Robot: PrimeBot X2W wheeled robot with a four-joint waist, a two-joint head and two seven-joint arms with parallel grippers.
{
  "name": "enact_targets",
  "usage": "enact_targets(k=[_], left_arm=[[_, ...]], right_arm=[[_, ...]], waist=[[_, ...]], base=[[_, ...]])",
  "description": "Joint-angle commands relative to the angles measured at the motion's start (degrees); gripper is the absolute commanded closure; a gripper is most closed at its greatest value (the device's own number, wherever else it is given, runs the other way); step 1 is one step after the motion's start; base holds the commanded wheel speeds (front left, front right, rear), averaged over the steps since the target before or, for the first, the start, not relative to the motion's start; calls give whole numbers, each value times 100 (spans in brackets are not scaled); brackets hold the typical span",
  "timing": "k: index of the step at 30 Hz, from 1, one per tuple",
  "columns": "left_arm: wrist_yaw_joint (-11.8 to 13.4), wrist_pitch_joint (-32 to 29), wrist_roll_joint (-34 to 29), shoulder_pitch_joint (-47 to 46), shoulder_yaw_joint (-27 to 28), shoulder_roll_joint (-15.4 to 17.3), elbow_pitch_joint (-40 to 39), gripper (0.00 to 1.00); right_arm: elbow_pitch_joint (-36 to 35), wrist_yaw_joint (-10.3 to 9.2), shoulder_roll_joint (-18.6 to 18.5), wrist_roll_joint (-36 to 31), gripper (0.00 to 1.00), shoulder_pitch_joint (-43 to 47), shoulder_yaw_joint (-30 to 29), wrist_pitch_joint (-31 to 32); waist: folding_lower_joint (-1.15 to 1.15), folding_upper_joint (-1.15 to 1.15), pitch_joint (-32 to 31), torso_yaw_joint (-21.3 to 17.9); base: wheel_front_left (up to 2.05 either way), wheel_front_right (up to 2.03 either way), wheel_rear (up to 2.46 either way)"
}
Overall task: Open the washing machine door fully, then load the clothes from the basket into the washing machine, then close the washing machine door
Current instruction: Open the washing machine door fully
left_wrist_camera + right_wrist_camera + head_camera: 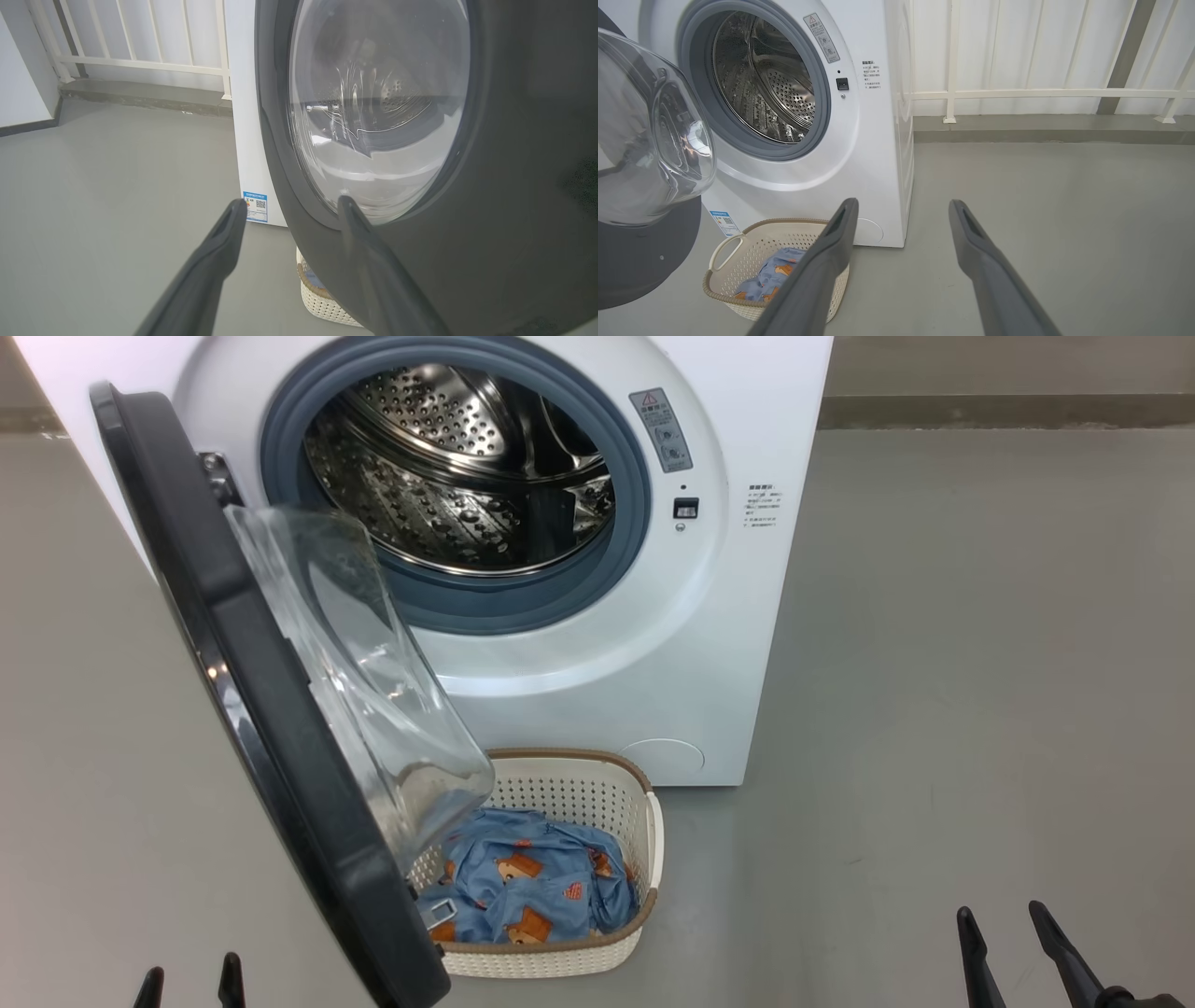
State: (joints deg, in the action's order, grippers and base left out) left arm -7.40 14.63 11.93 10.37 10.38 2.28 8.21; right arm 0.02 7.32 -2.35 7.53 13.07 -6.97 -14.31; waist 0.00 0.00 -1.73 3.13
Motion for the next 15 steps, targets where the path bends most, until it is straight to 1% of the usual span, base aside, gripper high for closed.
enact_targets(k=[1, 11, 12, 13, 15], left_arm=[[-9, 37, -9, -126, 200, 60, -145, 0], [-9, 37, 2, -125, 196, 60, -143, 0], [-9, 37, 49, -115, 181, 60, -124, 68], [-9, 37, 73, -110, 178, 60, -110, 100], [-9, 37, 109, -101, 148, 60, -87, 100]], right_arm=[[-105, 17, -69, -53, 0, -189, 127, -69], [-79, 17, -62, -57, 0, -212, 164, -69], [-76, 17, -62, -57, 0, -211, 170, -69], [-74, 17, -61, -56, 0, -209, 174, -69], [-72, 17, -60, -54, 0, -206, 179, -69]], waist=[[0, 0, -4, 8], [0, 0, -20, 24], [0, 0, -26, 25], [0, 0, -29, 26], [0, 0, -33, 27]], base=[[0, 0, 0], [0, 0, 0], [0, 0, 0], [0, 0, 0], [0, 0, 0]])
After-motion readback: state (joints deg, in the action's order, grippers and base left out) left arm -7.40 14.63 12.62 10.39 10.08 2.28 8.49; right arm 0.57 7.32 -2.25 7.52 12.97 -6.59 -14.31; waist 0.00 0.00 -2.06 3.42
